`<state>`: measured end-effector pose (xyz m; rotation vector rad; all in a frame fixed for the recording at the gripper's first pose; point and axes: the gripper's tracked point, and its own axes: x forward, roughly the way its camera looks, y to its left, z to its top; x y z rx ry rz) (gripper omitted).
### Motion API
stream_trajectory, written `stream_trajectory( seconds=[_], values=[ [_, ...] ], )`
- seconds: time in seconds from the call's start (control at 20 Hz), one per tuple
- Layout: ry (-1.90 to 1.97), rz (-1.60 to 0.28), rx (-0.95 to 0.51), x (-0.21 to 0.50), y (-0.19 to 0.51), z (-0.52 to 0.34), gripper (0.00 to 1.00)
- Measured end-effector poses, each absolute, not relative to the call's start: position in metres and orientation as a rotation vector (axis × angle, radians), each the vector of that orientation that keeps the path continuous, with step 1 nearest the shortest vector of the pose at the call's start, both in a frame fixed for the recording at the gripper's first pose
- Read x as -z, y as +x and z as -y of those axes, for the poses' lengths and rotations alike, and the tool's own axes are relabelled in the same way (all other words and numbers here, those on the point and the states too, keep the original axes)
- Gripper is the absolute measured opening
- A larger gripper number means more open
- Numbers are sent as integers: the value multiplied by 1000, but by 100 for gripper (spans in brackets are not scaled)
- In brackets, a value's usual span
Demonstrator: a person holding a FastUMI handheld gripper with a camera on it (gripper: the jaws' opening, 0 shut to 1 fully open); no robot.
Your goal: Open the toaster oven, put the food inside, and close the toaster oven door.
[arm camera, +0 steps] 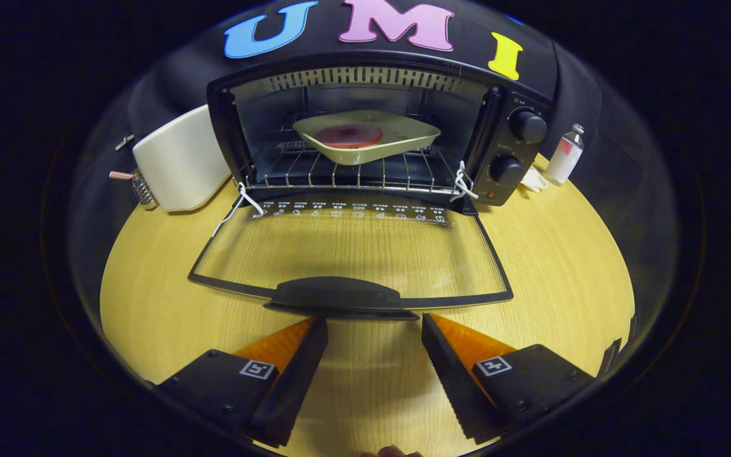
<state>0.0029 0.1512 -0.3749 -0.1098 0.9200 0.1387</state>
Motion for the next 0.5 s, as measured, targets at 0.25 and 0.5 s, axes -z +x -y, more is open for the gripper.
stream_trajectory(
  seconds=[0.25, 0.5],
  values=[
    [-85, -933, -157, 365, 2, -151, 97],
    [-83, -826, -188, 323, 1, -150, 99]
  ],
)
